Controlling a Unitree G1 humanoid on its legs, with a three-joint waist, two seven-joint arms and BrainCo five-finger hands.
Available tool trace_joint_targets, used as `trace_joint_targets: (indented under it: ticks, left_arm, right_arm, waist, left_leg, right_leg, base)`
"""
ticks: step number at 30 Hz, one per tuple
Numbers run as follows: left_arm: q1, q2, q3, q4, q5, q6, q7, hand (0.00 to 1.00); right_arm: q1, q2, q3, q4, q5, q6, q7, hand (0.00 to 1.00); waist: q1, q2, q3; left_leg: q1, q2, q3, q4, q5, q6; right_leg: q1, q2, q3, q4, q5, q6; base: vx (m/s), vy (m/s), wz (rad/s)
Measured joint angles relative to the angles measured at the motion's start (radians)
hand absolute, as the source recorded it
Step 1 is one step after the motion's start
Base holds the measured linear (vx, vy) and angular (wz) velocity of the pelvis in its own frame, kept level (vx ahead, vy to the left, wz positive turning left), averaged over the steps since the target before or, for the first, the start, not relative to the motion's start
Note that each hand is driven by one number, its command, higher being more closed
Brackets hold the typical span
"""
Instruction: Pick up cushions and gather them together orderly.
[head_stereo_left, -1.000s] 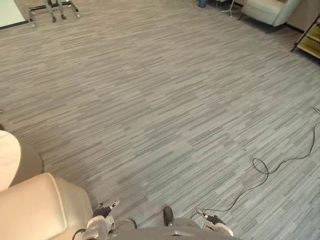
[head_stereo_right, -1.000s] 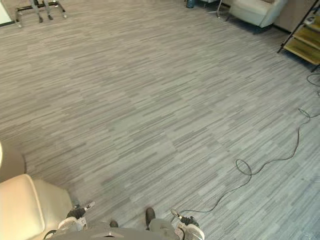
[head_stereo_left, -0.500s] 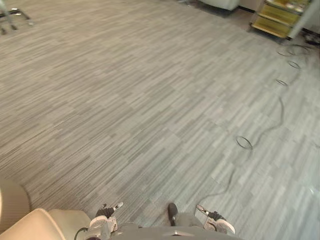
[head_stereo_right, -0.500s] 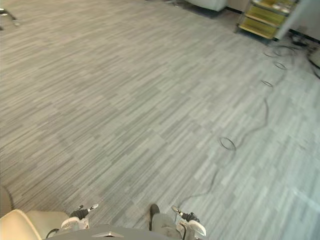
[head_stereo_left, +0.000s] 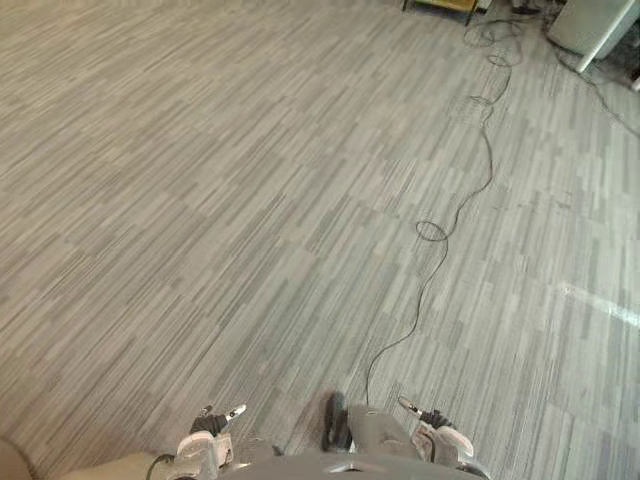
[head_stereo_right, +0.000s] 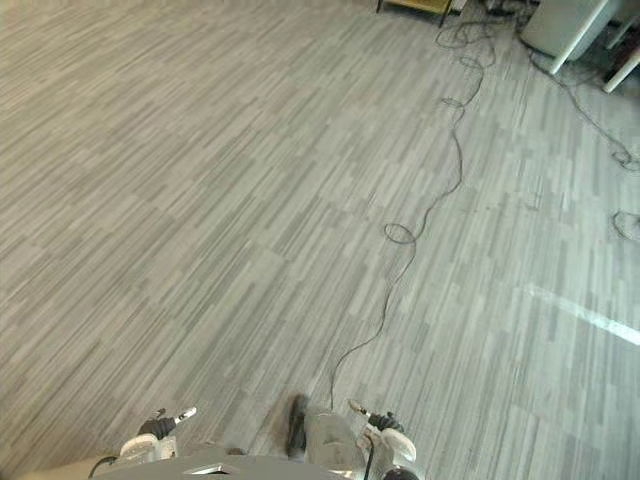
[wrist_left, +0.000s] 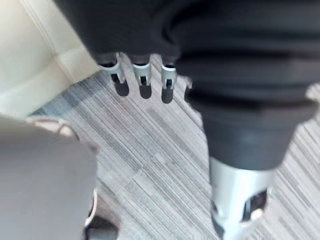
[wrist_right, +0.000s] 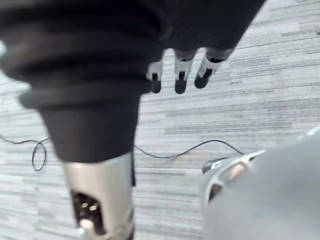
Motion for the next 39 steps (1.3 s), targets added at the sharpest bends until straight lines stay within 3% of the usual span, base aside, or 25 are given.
trace_joint_targets:
  ticks: [3,5,9,13,14,15,16,17,18,19,20,22,23,24,25,26,28,29,30,32,34,36,37,38,39]
  left_arm:
    - [-0.005,-0.02,0.002,-0.009,0.001,0.001,0.0,0.0]
    - [-0.004,-0.025,0.008,-0.018,0.0,0.001,0.0,0.0]
    - [-0.008,-0.03,0.017,-0.048,0.001,0.0,0.0,0.0]
    - [-0.01,-0.035,0.022,-0.065,0.002,0.0,0.001,0.0]
    - [-0.009,-0.041,0.042,-0.07,0.001,0.0,0.001,0.0]
    - [-0.009,-0.043,0.058,-0.078,0.001,0.0,0.002,0.0]
    - [-0.012,-0.041,0.064,-0.079,0.001,0.0,0.002,0.0]
    - [-0.016,-0.035,0.084,-0.089,-0.002,-0.004,0.003,0.0]
    - [-0.016,-0.028,0.089,-0.101,-0.009,-0.009,0.002,0.0]
    - [-0.016,-0.022,0.094,-0.108,-0.01,-0.01,0.002,0.0]
    - [-0.015,-0.013,0.105,-0.125,-0.01,-0.013,0.001,0.0]
    - [0.018,-0.015,0.1,-0.116,-0.015,-0.014,0.001,0.0]
    - [0.017,-0.002,0.09,-0.103,-0.019,-0.013,0.004,0.0]
    - [0.015,0.01,0.068,-0.089,-0.018,-0.011,0.004,0.0]
    - [0.015,0.017,0.063,-0.081,-0.018,-0.01,0.005,0.0]
    - [0.017,0.03,0.043,-0.075,-0.018,0.001,0.01,0.0]
    - [0.025,0.031,0.023,-0.072,-0.02,0.002,0.021,0.0]
    - [0.029,0.029,0.011,-0.071,-0.031,0.003,0.022,0.0]
    - [0.029,0.029,0.008,-0.069,-0.039,0.003,0.023,0.0]
    - [0.021,0.032,-0.008,-0.041,-0.04,0.003,0.023,0.0]
    - [0.011,0.022,-0.009,-0.035,-0.039,0.007,0.023,0.0]
    - [0.004,0.019,-0.01,-0.032,-0.039,0.007,0.022,0.0]
    - [0.003,0.017,-0.018,-0.027,-0.038,0.007,0.022,0.0]
    - [-0.003,0.025,-0.026,-0.022,-0.037,0.007,0.021,0.0]
    - [-0.001,0.025,-0.025,-0.019,-0.037,0.007,0.021,0.0]
  right_arm:
    - [0.021,-0.003,-0.012,-0.019,0.028,-0.001,-0.01,0.0]
    - [0.03,0.0,-0.005,-0.033,0.033,0.0,-0.01,0.0]
    - [0.031,0.008,-0.002,-0.048,0.038,0.001,-0.011,0.0]
    - [0.022,0.01,0.01,-0.055,0.038,0.001,-0.012,0.0]
    - [0.022,0.009,0.042,-0.056,0.037,0.001,-0.013,0.0]
    - [0.021,0.011,0.07,-0.061,0.037,0.001,-0.014,0.0]
    - [0.014,0.015,0.076,-0.067,0.037,0.001,-0.014,0.0]
    - [0.003,0.042,0.075,-0.083,0.037,0.001,-0.013,0.0]
    - [-0.003,0.062,0.072,-0.093,0.037,-0.001,-0.012,0.0]
    - [-0.005,0.071,0.07,-0.093,0.037,0.0,-0.012,0.0]
    - [-0.007,0.086,0.067,-0.091,0.035,-0.001,-0.011,0.0]
    - [0.007,0.083,0.069,-0.086,0.031,-0.004,-0.01,0.0]
    - [0.012,0.082,0.065,-0.084,0.025,-0.008,-0.009,0.0]
    - [0.015,0.075,0.055,-0.082,0.021,-0.007,-0.009,0.0]
    - [0.018,0.074,0.054,-0.082,0.019,-0.007,-0.009,0.0]
    - [0.031,0.075,0.055,-0.074,0.018,-0.006,-0.008,0.0]
    - [0.031,0.056,0.059,-0.074,0.017,-0.01,-0.008,0.0]
    - [0.03,0.044,0.066,-0.074,0.017,-0.014,-0.007,0.0]
    - [0.031,0.043,0.067,-0.075,0.017,-0.015,-0.007,0.0]
    - [0.028,0.035,0.06,-0.066,0.02,-0.019,-0.007,0.0]
    - [0.02,0.029,0.032,-0.066,0.021,-0.019,-0.006,0.0]
    - [0.019,0.023,0.023,-0.066,0.02,-0.019,-0.006,0.0]
    - [0.02,0.022,0.021,-0.062,0.02,-0.018,-0.007,0.0]
    - [0.022,0.022,0.017,-0.047,0.019,-0.018,-0.007,0.0]
    - [0.025,0.022,0.013,-0.042,0.019,-0.017,-0.008,0.0]
  waist:
    - [-0.007,0.021,0.005]
    - [-0.002,0.022,0.007]
    - [0.025,0.014,0.01]
    - [0.039,0.011,0.011]
    - [0.051,0.009,0.012]
    - [0.062,-0.003,0.006]
    - [0.064,-0.016,0.0]
    - [0.064,-0.036,0.004]
    - [0.075,-0.039,0.004]
    - [0.082,-0.046,0.005]
    - [0.093,-0.079,0.002]
    - [0.096,-0.092,-0.058]
    - [0.089,-0.117,-0.074]
    - [0.079,-0.117,-0.071]
    - [0.075,-0.117,-0.068]
    - [0.07,-0.115,-0.054]
    - [0.064,-0.094,-0.028]
    - [0.06,-0.079,-0.019]
    - [0.052,-0.078,-0.019]
    - [0.034,-0.07,-0.008]
    - [0.014,-0.06,0.0]
    - [0.004,-0.054,0.005]
    - [-0.012,-0.056,0.006]
    - [-0.024,-0.071,0.014]
    - [-0.024,-0.074,0.015]
  left_leg:
    - [-0.103,0.051,-0.038,0.246,0.017,0.006]
    - [-0.141,0.047,-0.049,0.285,0.017,0.006]
    - [-0.259,-0.003,-0.049,0.094,0.025,0.016]
    - [-0.333,-0.094,-0.135,-0.232,0.164,0.024]
    - [-0.354,-0.101,-0.16,-0.272,0.256,0.028]
    - [-0.354,-0.113,-0.155,-0.271,0.347,0.059]
    - [-0.352,-0.126,-0.143,-0.256,0.317,0.1]
    - [-0.377,-0.115,-0.114,-0.179,0.261,0.114]
    - [-0.405,-0.079,-0.099,-0.064,0.204,0.133]
    - [-0.411,-0.071,-0.097,-0.021,0.19,0.132]
    - [-0.439,-0.077,-0.098,0.056,0.171,0.133]
    - [-0.397,-0.113,-0.133,-0.027,0.079,0.145]
    - [-0.38,-0.15,-0.112,-0.044,0.061,0.16]
    - [-0.351,-0.164,-0.097,-0.056,0.045,0.171]
    - [-0.33,-0.171,-0.094,-0.065,0.039,0.175]
    - [-0.242,-0.19,-0.092,-0.102,0.027,0.181]
    - [-0.109,-0.202,-0.091,-0.165,0.007,0.183]
    - [-0.027,-0.208,-0.09,-0.216,-0.002,0.18]
    - [0.004,-0.21,-0.089,-0.241,-0.004,0.176]
    - [0.102,-0.209,-0.09,-0.314,0.0,0.166]
    - [0.157,-0.198,-0.095,-0.352,0.0,0.164]
    - [0.201,-0.185,-0.112,-0.383,0.0,0.164]
    - [0.223,-0.177,-0.155,-0.399,0.0,0.164]
    - [0.24,-0.19,-0.204,-0.399,0.0,0.161]
    - [0.255,-0.195,-0.224,-0.399,-0.004,0.154]
  right_leg:
    - [0.067,-0.003,0.023,-0.022,-0.008,-0.014]
    - [0.113,-0.011,0.043,-0.045,-0.017,-0.007]
    - [0.201,-0.053,0.084,-0.12,-0.022,0.01]
    - [0.272,-0.104,0.13,-0.177,-0.057,0.063]
    - [0.29,-0.115,0.165,-0.188,-0.078,0.073]
    - [0.298,-0.132,0.201,-0.201,-0.094,0.078]
    - [0.295,-0.146,0.217,-0.208,-0.102,0.066]
    - [0.291,-0.143,0.26,-0.208,-0.075,0.033]
    - [0.293,-0.139,0.289,-0.207,-0.024,0.023]
    - [0.302,-0.144,0.305,-0.207,-0.007,0.023]
    - [0.314,-0.173,0.338,-0.201,0.017,0.044]
    - [0.279,-0.186,0.355,-0.135,0.013,0.087]
    - [0.214,-0.223,0.364,-0.012,0.004,0.148]
    - [0.136,-0.231,0.396,0.168,0.031,0.231]
    - [0.093,-0.231,0.411,0.272,0.058,0.284]
    - [0.024,-0.225,0.408,0.512,0.109,0.32]
    - [-0.023,-0.227,0.317,0.712,0.106,0.293]
    - [-0.075,-0.225,0.244,0.797,0.068,0.226]
    - [-0.106,-0.22,0.213,0.814,0.045,0.201]
    - [-0.205,-0.192,0.106,0.741,-0.048,0.141]
    - [-0.251,-0.162,0.041,0.563,-0.071,0.092]
    - [-0.295,-0.109,0.037,0.275,-0.006,0.054]
    - [-0.302,-0.081,0.074,0.02,0.111,0.061]
    - [-0.304,-0.087,0.109,-0.087,0.18,0.074]
    - [-0.304,-0.092,0.121,-0.113,0.197,0.074]
  base:
    - [0.26,-0.125,-0.21]
    - [0.31,-0.013,-0.27]
    - [0.3,0.07,-0.26]
    - [0.34,0.168,-0.36]
    - [0.44,0.296,-0.74]
    - [0.46,0.31,-0.75]
    - [0.49,0.275,-0.69]
    - [0.6,0.248,-0.58]
    - [0.59,0.254,-0.55]
    - [0.47,0.241,-0.42]
    - [0.36,0.27,-0.46]
    - [0.37,0.238,-0.44]
    - [0.44,0.198,-0.16]
    - [0.51,0.221,-0.07]
    - [0.41,0.129,-0.08]
    - [0.41,0.097,-0.15]
    - [0.43,0.084,-0.2]
    - [0.33,0.056,-0.15]
    - [0.33,0.048,-0.09]
    - [0.32,-0.021,0.01]
    - [0.39,-0.082,0.11]
    - [0.43,-0.146,0.39]
    - [0.56,-0.261,0.85]
    - [0.56,-0.296,0.92]
    - [0.52,-0.306,0.86]
